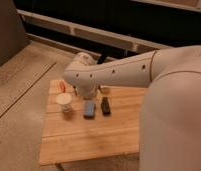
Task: Move the arm in a circular motion
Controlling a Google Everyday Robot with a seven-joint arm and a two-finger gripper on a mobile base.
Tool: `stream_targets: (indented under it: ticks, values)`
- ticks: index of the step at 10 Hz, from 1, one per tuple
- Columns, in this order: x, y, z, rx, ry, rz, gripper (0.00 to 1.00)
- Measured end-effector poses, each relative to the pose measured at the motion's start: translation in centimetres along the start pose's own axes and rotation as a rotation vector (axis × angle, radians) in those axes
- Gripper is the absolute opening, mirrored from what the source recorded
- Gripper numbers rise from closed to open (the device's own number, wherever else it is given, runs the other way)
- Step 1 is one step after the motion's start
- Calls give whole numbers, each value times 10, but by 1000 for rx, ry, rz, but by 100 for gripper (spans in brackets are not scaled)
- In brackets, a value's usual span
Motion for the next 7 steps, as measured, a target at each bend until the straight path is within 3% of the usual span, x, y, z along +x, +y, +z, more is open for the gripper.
stream_targets:
  ticks: [3, 5, 6, 7]
  values:
    - [-1, -2, 1, 4, 1, 5, 65]
    - [-22, -21, 4, 18, -2, 64, 65]
    - [-40, -45, 7, 44, -6, 115, 65]
    - [-40, -43, 7, 38, -1, 118, 65]
